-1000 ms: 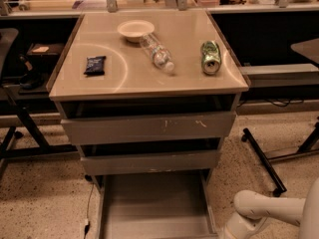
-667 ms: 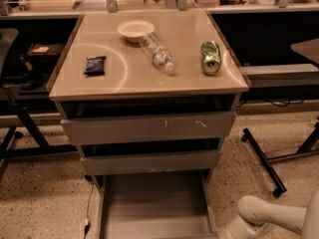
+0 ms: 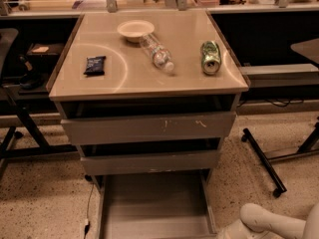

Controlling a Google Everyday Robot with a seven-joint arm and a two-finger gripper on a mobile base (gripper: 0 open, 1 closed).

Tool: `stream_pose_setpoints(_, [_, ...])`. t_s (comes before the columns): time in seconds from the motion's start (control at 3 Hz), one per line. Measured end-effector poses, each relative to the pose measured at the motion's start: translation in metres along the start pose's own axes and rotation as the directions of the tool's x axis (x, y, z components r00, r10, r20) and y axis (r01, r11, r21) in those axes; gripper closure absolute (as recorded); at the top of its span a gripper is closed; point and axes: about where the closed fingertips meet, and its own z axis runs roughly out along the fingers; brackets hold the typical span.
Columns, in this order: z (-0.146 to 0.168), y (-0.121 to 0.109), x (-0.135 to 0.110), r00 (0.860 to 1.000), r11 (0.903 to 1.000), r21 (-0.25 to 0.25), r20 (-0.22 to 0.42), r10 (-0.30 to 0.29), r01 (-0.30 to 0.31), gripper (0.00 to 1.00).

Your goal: Close bottom drawer

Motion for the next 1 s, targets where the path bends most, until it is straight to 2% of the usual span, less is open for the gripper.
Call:
stream_pose_setpoints(0.33, [0.015, -0.015, -0.002, 1.000, 0.9999, 0.012, 0.030, 0.002, -0.003, 1.00])
stream_pose_setpoints(1.0, [0.029, -0.029, -0.012, 0.999, 0.9991, 0.037, 0.039, -0.020, 0.018, 1.00])
